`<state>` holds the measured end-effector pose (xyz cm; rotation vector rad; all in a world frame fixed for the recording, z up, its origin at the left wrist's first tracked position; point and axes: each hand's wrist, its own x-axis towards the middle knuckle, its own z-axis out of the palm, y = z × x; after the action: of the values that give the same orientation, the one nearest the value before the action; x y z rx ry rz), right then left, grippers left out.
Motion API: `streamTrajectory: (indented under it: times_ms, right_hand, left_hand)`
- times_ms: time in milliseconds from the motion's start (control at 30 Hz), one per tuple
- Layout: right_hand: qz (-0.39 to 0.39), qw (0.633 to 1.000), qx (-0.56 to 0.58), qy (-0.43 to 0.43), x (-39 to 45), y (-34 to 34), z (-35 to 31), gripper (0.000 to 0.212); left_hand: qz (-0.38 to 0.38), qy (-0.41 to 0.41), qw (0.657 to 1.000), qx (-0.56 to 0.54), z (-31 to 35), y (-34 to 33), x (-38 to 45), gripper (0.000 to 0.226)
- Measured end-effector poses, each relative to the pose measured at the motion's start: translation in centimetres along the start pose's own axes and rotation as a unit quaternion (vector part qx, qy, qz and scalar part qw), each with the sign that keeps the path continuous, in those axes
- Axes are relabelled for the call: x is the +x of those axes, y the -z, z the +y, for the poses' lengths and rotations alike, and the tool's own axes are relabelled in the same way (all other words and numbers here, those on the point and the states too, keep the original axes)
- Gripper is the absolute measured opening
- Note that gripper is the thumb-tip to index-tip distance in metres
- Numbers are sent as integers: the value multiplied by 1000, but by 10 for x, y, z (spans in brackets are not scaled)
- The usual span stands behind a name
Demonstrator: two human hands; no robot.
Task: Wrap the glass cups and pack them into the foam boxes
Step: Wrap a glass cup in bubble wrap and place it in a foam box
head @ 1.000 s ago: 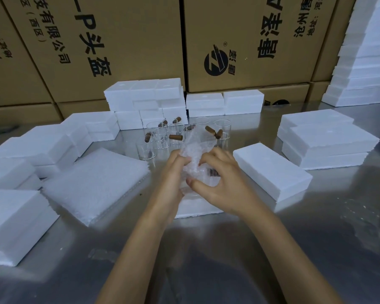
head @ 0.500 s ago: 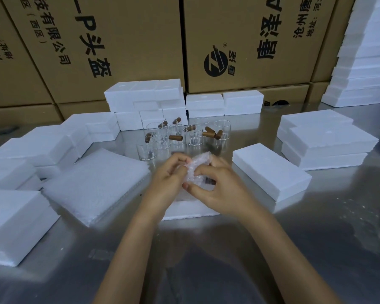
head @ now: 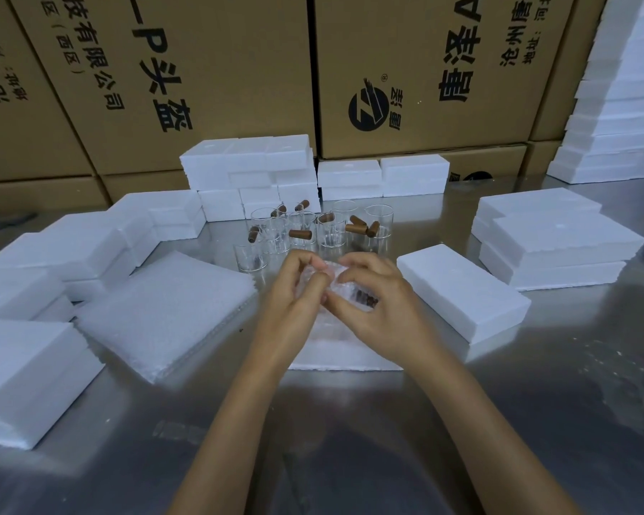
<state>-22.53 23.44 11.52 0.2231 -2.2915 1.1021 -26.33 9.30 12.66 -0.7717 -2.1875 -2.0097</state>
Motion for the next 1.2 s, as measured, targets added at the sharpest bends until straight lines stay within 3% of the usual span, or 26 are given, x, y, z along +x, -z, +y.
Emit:
streamTrajectory:
  times_ms: [133,267,367,433,667,800,1033,1200]
  right_hand:
    - [-59,997,-49,18,-1,1,1,38]
    - [-38,997,-49,37,-2,-2,0,39]
    - [-15,1000,7,-6,0,-2,-3,71]
    - [-16,999,4,-34,0,0,-1,78]
    - [-54,990,118,-63,3,8,5,29]
    - [-27,987,145,-62,3,8,0,25]
    - [-81,969,206,-112,3,11,-6,30]
    - [-55,955,254,-141,6,10,-3,17]
  left_hand:
    - [7,12,1000,-8,-3,-1,0,22]
    - [66,45,995,-53,-4,-6,1,28]
    - [120,65,987,-82,-4,-4,2,37]
    - [152,71,981,-96,-4,1,4,47]
    - [189,112,966,-133,-1,8,6,50]
    - [159,134,967,-150,4,5,8,21]
    - [185,85,977,-58,0,7,1,57]
    - [152,93,983,-39,-3,7,6,49]
